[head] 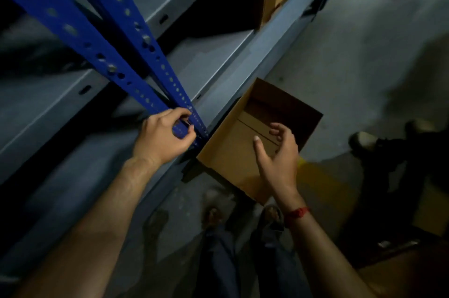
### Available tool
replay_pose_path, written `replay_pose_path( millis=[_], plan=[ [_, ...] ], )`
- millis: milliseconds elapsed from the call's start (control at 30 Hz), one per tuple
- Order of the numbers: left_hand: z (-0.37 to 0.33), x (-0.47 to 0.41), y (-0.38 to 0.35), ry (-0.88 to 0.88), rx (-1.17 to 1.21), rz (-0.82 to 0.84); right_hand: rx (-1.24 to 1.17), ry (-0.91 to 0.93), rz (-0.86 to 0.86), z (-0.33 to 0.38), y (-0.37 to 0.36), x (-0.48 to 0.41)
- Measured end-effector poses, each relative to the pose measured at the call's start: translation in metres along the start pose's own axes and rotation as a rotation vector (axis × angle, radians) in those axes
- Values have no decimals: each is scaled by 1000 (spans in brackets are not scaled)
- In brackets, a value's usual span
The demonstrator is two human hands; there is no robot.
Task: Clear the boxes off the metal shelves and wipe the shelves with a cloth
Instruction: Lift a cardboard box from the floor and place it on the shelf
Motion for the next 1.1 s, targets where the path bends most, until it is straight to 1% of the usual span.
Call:
replay_pose_path(
  millis=[133,300,400,467,567,633,733,800,900,967,1033,1100],
  plan=[
    [30,-11,-97,69,-43,209,62,-183,-30,-90,-24,-1],
    [96,-13,-239,307,-97,435,144,-412,-43,-224,-54,7],
    [140,-7,-327,370,-181,517,176,-532,-32,-316,-80,16],
    [165,1,-378,437,-190,560,181,-629,-26,-376,-97,24],
    [207,21,-443,621,-181,575,175,-830,-45,-463,-120,48],
    [230,30,-468,714,-168,572,136,-929,-72,-499,-132,61],
    [260,44,-504,784,-160,569,64,-1021,-130,-540,-152,76],
    [272,49,-516,794,-145,509,85,-1057,-179,-555,-156,82],
    [279,47,-517,791,-70,387,111,-1025,-262,-563,-150,85],
    [281,40,-513,811,-43,325,71,-995,-262,-565,-147,81],
    [276,32,-508,787,-40,313,62,-957,-222,-560,-144,77],
    [267,27,-498,754,-35,319,95,-918,-219,-547,-134,72]
  ],
)
Point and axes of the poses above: each hand's wrist, its own x-axis away from the middle knuckle, its own y-axis out of the back of the hand, z = x × y, the point moved 9 cm from there along -x, towards the middle knuckle, and after that the axes turned 6 degrees about -x, right-handed, at the moved point
